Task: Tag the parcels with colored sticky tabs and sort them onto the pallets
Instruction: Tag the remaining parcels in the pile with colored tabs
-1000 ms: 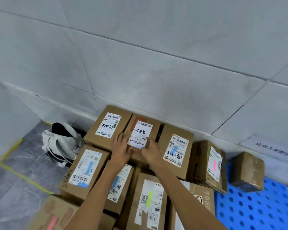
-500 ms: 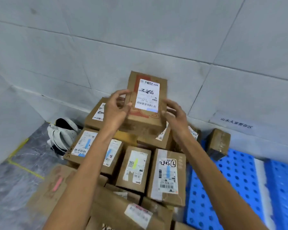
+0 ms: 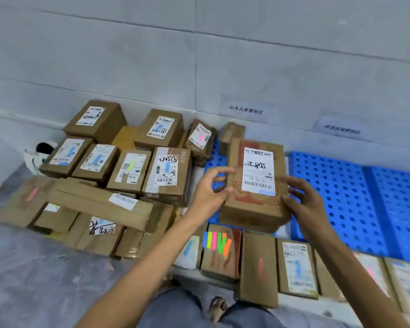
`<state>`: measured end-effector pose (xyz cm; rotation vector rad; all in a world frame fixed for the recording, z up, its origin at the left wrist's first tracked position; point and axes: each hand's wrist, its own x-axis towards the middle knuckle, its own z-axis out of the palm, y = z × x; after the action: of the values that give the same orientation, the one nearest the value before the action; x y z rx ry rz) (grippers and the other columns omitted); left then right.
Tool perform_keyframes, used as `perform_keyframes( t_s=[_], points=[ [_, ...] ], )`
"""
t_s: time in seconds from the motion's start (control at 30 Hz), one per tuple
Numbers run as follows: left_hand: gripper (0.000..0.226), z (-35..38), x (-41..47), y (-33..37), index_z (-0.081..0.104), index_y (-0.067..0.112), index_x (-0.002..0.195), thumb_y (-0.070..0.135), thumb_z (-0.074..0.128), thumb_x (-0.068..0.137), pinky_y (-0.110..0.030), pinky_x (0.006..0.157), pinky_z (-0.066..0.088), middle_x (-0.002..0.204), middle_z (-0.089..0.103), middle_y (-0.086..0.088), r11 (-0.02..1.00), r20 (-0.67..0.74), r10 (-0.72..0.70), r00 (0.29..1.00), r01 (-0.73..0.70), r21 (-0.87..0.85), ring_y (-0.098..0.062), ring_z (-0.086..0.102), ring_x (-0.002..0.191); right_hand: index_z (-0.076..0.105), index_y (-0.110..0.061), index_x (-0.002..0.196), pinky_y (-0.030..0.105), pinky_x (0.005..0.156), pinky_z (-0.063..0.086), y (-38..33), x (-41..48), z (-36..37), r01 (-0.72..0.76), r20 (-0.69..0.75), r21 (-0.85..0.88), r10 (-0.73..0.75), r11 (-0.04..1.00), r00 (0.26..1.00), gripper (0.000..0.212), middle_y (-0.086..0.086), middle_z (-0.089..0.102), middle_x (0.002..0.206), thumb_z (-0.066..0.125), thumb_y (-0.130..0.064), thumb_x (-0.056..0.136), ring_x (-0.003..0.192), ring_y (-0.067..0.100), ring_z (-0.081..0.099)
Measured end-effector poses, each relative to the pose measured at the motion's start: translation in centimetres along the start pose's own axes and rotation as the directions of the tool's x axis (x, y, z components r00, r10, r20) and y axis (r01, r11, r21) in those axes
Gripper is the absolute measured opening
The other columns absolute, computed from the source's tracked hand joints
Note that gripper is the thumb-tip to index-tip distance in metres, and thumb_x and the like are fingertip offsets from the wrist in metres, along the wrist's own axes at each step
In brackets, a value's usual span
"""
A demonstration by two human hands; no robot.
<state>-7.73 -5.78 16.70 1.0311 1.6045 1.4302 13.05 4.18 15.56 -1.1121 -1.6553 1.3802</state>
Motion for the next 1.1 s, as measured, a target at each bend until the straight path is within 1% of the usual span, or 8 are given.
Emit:
perform_keyframes(
  t_s=[0.13,0.23,0.37,0.43,0.53,0.7,0.83,1.1],
  points=[
    [0.033,3.7,-4.4,-6.1,0.057,0.021,0.107,-0.004,0.058,0.086,-0.013,0.080,0.048,0.120,0.057,-0.001,0.987,0.146,-0.158,0.977,0.154,0.041,-0.007,0.059,0.097,0.059,-0.025,0.110,0.031,0.085,0.048,5.9,-5.2,-4.0,-0.153,-0.009,-0.124,0.153,0.980,0.988,0.036,0.009,0.056,0.125,0.062,0.000,0.085,0.116,0.025,0.053],
    [0.028,4.4,-6.1,-9.5,0.056,0.013,0.110,-0.004,0.057,0.088,-0.022,0.082,0.051,0.111,0.060,-0.003,0.966,0.284,-0.257,0.924,0.247,0.071,-0.006,0.063,0.091,0.058,-0.038,0.105,0.030,0.083,0.050,8.6,-9.0,-5.2,-0.226,0.014,-0.229,0.235,0.947,0.972,0.033,0.000,0.058,0.118,0.067,-0.014,0.083,0.109,0.011,0.057],
    [0.027,3.1,-5.8,-13.5,0.058,0.005,0.108,-0.006,0.060,0.083,-0.031,0.092,0.047,0.105,0.060,-0.004,0.910,0.092,-0.219,0.971,0.169,0.378,-0.009,0.058,0.097,0.058,-0.023,0.107,0.006,0.062,0.045,9.5,-11.1,-4.9,-0.211,0.006,-0.242,0.219,0.947,0.976,0.031,-0.002,0.060,0.111,0.062,-0.001,0.085,0.092,-0.007,0.057],
    [0.040,2.1,-5.6,-15.5,0.056,0.010,0.117,0.008,0.070,0.079,-0.030,0.097,0.042,0.118,0.053,-0.006,0.739,0.027,-0.201,0.979,0.134,0.661,-0.016,0.051,0.111,0.059,-0.021,0.107,0.004,0.063,0.044,9.6,-11.0,-5.0,-0.195,0.018,-0.270,0.207,0.943,0.978,0.030,-0.004,0.060,0.111,0.061,-0.001,0.085,0.094,-0.004,0.056],
    [0.058,1.9,-6.0,-17.0,0.049,0.016,0.127,0.021,0.075,0.075,-0.030,0.100,0.037,0.129,0.045,-0.003,0.595,-0.012,-0.265,0.964,0.173,0.785,-0.019,0.040,0.123,0.058,-0.024,0.106,0.005,0.070,0.044,9.8,-10.5,-5.4,-0.194,0.073,-0.286,0.223,0.938,0.972,0.030,-0.011,0.058,0.112,0.061,-0.002,0.086,0.100,0.002,0.055],
    [0.037,1.9,-4.8,-17.7,0.057,0.020,0.102,0.019,0.078,0.071,-0.031,0.090,0.044,0.116,0.051,-0.001,0.608,-0.074,-0.254,0.965,0.218,0.763,-0.018,0.045,0.114,0.058,-0.018,0.110,0.002,0.070,0.043,10.1,-10.0,-6.0,-0.174,0.105,-0.298,0.213,0.939,0.971,0.031,-0.009,0.057,0.116,0.063,-0.001,0.084,0.105,0.009,0.055],
    [0.031,1.1,-4.3,-17.8,0.051,0.019,0.078,0.006,0.078,0.070,-0.019,0.064,0.043,0.083,0.055,0.003,0.701,-0.147,-0.333,0.931,0.349,0.622,-0.017,0.057,0.085,0.058,-0.019,0.106,0.007,0.070,0.048,10.3,-9.9,-6.2,-0.201,0.110,-0.253,0.235,0.946,0.966,0.029,-0.012,0.056,0.116,0.063,0.000,0.084,0.102,0.004,0.056],
    [0.035,-1.2,-4.8,-17.8,0.042,0.020,0.074,-0.007,0.063,0.081,-0.034,0.073,0.050,0.076,0.058,-0.006,0.824,-0.307,-0.337,0.890,0.436,0.362,-0.029,0.063,0.083,0.057,-0.023,0.101,0.010,0.072,0.050,10.7,-9.3,-6.6,-0.185,0.150,-0.278,0.233,0.943,0.961,0.031,-0.009,0.056,0.115,0.066,-0.001,0.082,0.103,0.007,0.056]
  ],
)
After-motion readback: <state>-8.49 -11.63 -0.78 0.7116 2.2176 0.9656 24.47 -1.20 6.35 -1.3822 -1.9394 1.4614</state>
